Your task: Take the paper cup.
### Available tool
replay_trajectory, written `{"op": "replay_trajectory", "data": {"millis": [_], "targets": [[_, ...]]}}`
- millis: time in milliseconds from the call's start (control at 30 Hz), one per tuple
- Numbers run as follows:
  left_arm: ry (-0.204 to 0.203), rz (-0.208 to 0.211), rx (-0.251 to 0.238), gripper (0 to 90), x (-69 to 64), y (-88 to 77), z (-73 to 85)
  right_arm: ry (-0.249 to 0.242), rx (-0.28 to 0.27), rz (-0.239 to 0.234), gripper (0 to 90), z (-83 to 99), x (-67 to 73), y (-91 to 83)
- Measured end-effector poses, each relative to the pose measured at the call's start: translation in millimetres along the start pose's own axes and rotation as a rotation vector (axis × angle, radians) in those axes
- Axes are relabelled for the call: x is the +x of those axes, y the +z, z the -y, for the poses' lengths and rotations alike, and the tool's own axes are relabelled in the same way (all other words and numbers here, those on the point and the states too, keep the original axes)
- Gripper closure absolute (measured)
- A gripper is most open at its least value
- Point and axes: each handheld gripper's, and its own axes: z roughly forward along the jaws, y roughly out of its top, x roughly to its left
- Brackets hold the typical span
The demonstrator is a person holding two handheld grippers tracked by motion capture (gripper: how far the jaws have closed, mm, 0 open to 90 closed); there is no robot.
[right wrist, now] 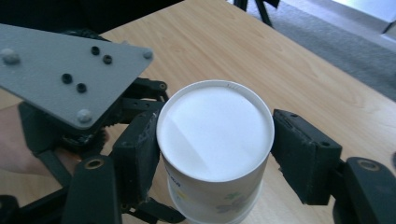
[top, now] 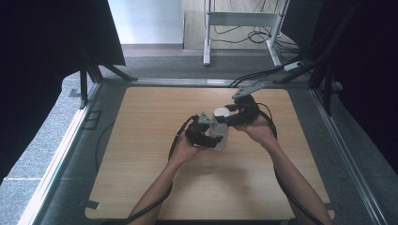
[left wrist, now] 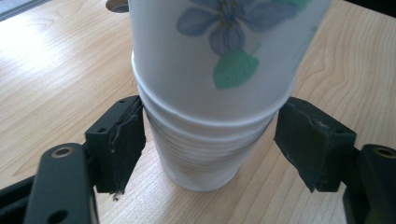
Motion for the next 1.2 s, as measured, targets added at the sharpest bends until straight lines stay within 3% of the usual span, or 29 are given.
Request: {"op": "replay_trajectory", "data": {"millis": [567, 767, 1200], "targets": [[0.008, -0.001, 0.011, 25.0, 0.5, 0.3, 0.0, -0.011, 0.007, 0.002, 37.6, -10.3, -0.5, -13.6], [-0.007, 0.016, 0.010, 13.6, 0.6, -1.7, 0.3, -0.006, -0.001, -0.003, 37.6, -15.8, -0.4, -21.6], [-0.014, 0.054, 0.013, 4.6, -3.7, -13.8, 6.6, -0.015, -0.032, 0.002, 37.7, -31.7, 2.2, -45.2]]}}
